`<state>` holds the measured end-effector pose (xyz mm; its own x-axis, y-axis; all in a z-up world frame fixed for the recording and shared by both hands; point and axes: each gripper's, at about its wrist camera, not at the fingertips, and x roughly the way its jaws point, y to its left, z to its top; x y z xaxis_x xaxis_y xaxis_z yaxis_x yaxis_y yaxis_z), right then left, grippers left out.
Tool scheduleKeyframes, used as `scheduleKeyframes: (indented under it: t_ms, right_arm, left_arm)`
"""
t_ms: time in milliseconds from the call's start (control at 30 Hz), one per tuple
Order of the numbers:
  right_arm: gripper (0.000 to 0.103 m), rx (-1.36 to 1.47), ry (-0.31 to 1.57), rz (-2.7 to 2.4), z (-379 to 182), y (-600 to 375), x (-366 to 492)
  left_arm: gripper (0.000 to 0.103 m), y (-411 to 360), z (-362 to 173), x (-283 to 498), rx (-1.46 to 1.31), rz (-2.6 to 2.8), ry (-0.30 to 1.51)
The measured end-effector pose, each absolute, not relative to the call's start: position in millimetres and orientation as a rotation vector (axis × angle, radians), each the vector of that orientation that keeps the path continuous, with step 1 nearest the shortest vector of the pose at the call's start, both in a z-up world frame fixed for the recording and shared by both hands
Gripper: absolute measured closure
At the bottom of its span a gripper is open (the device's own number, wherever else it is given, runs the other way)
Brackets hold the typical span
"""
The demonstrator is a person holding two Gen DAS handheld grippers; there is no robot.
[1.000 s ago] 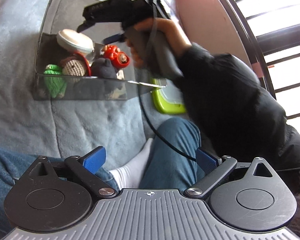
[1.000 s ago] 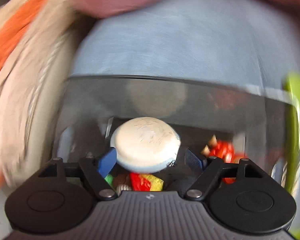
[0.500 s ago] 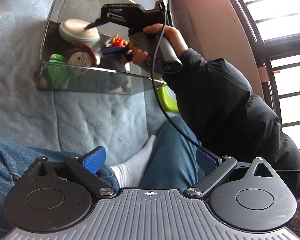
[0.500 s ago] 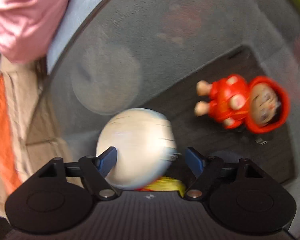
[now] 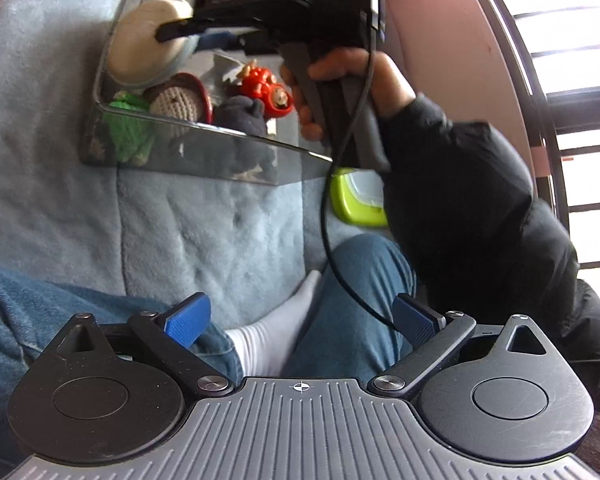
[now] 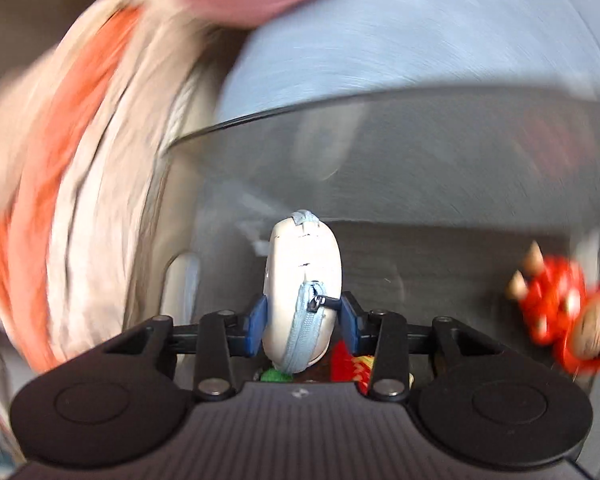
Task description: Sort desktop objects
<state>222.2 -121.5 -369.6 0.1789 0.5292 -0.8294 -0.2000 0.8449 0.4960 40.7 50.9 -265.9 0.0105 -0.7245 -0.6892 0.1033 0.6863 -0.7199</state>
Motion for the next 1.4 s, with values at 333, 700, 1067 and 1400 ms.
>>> scheduleKeyframes:
  t_ms: [333, 700, 1067, 1400]
  right_arm:
    - [0.035, 0.145, 1.303, 0.349, -347, -129, 235]
    - [0.033, 0.921, 1.732, 0.109, -389, -163, 202]
    - [0.048, 0.542, 1.793, 0.127, -411, -129, 205]
    - [0.019, 0.025, 1.621, 0.135, -324, -149, 207]
  left_arm:
    - [0.003, 59, -269, 36, -0.555, -0.685, 1.414]
    - [0.002, 45, -265, 27, -0.505, -0.741, 1.418]
    - [0.002, 63, -272, 30, -0.563, -0.676, 1.423]
    - [0.002, 45, -278, 31, -0.55, -0.732, 1.436]
